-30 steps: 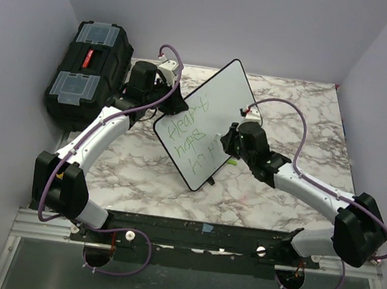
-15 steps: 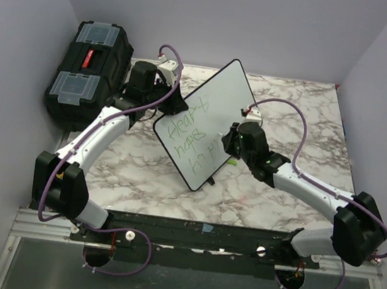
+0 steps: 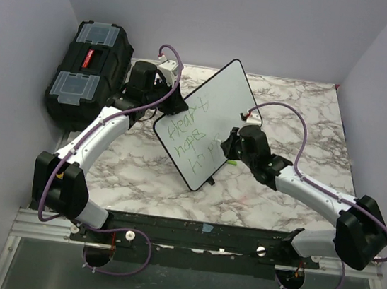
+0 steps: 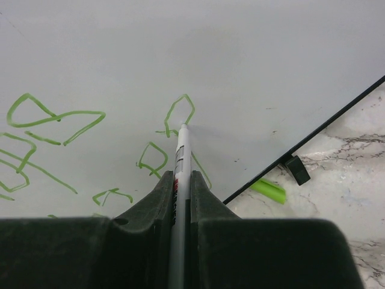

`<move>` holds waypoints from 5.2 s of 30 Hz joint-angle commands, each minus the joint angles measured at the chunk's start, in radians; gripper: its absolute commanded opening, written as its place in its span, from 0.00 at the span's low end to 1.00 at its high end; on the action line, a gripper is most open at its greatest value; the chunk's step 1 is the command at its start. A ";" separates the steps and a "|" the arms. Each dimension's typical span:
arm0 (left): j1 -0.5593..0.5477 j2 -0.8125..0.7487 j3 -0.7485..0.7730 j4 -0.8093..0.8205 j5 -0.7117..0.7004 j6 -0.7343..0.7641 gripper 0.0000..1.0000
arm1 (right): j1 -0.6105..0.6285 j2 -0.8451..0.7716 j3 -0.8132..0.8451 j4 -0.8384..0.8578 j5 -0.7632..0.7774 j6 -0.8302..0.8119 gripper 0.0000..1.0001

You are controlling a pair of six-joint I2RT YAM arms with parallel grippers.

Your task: Write a sentence on the whiteboard

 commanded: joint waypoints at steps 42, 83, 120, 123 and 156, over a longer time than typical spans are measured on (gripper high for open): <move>-0.011 -0.025 -0.031 -0.069 -0.038 0.105 0.00 | -0.116 0.017 -0.011 0.103 -0.090 -0.017 0.01; -0.011 -0.030 -0.032 -0.064 -0.028 0.101 0.00 | -0.136 0.046 -0.084 0.107 -0.098 0.010 0.01; -0.010 -0.004 -0.019 -0.070 -0.025 0.110 0.00 | -0.137 0.058 -0.019 0.193 -0.167 0.006 0.01; -0.010 -0.002 -0.019 -0.067 -0.025 0.109 0.00 | -0.137 0.058 -0.030 0.186 -0.163 0.007 0.01; -0.003 -0.040 -0.025 -0.101 -0.064 0.134 0.00 | -0.228 0.033 -0.046 0.199 -0.198 0.027 0.01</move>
